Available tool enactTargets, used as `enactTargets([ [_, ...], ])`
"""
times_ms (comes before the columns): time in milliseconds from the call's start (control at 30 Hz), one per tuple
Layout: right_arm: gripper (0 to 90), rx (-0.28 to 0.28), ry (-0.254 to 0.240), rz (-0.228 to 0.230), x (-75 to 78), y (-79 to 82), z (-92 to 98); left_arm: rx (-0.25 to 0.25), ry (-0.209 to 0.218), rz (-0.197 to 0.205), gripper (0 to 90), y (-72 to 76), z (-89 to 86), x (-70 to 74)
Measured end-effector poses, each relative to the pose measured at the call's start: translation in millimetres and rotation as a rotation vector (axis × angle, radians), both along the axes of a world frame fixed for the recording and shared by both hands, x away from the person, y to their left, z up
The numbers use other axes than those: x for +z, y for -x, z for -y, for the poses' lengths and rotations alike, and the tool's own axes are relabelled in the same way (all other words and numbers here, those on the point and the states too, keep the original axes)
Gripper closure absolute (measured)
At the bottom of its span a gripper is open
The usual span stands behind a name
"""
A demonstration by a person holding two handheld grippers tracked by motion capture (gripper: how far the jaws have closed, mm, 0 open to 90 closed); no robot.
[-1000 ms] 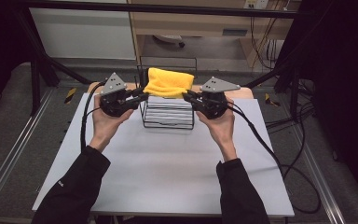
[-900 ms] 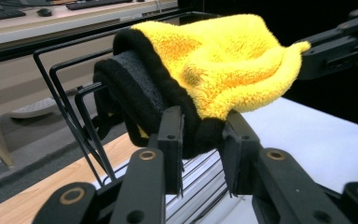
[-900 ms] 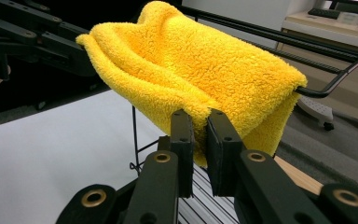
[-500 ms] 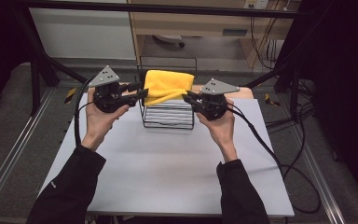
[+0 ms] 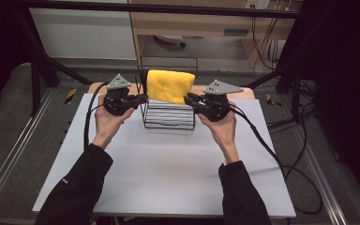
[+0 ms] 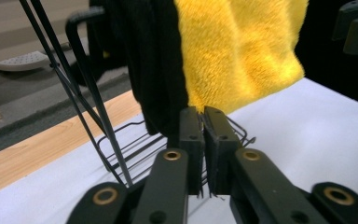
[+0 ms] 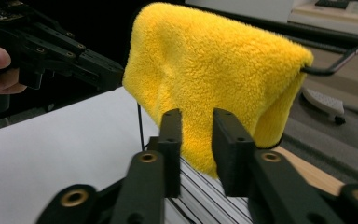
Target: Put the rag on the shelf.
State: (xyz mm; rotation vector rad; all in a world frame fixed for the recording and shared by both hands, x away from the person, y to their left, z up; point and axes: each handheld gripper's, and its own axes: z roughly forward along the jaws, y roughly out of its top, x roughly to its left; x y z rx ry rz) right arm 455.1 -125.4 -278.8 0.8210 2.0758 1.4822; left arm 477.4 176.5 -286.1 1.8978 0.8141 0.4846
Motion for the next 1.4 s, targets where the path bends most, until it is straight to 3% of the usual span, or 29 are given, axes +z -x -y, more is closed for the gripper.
enactTargets([
  [167,89.6,-0.043,0.027,-0.036,-13.4,-10.5,-5.4,0.003,0.001,0.001,89.4,-6.5,5.6,-9.0],
  [433,84.9,-0.049,0.012,-0.030,-21.6,-11.8,-4.9,-0.013,-0.013,-0.001,85.6,-3.3,1.6,-14.1],
  [467,79.1,-0.045,-0.001,-0.032,-20.5,-7.3,-0.7,-0.016,-0.008,-0.006,82.5,-1.7,-0.1,-14.7],
  [633,67.9,-0.039,-0.009,-0.037,-16.9,3.8,8.6,-0.019,-0.016,-0.020,72.8,7.8,-10.5,-18.0],
  [767,49.6,-0.046,-0.028,-0.059,-19.0,13.8,23.7,-0.025,-0.021,-0.029,59.5,15.4,-19.7,-22.8],
  [833,47.3,-0.054,-0.024,-0.062,-20.4,15.5,26.8,-0.032,-0.028,-0.039,54.6,19.1,-23.8,-26.5],
  [933,34.7,-0.065,-0.022,-0.087,-29.4,20.8,39.3,-0.040,-0.034,-0.047,47.5,25.4,-30.9,-34.5],
  [1033,29.1,-0.078,-0.015,-0.093,-34.8,23.3,45.6,-0.042,-0.029,-0.064,42.8,31.4,-39.2,-45.5],
  [1067,22.2,-0.072,-0.010,-0.124,-40.3,24.6,51.8,-0.042,-0.027,-0.070,37.3,33.1,-42.2,-49.7],
  [1133,17.8,-0.068,0.000,-0.146,-45.8,26.5,56.9,-0.038,-0.023,-0.085,33.5,38.4,-50.7,-62.1],
  [1267,12.5,-0.082,0.000,-0.163,-54.5,30.2,65.4,-0.030,-0.023,-0.097,26.3,43.5,-59.0,-72.9],
  [1400,7.1,-0.090,0.003,-0.200,-72.7,38.2,76.2,-0.021,-0.026,-0.109,17.1,54.4,-69.1,-90.2],
])
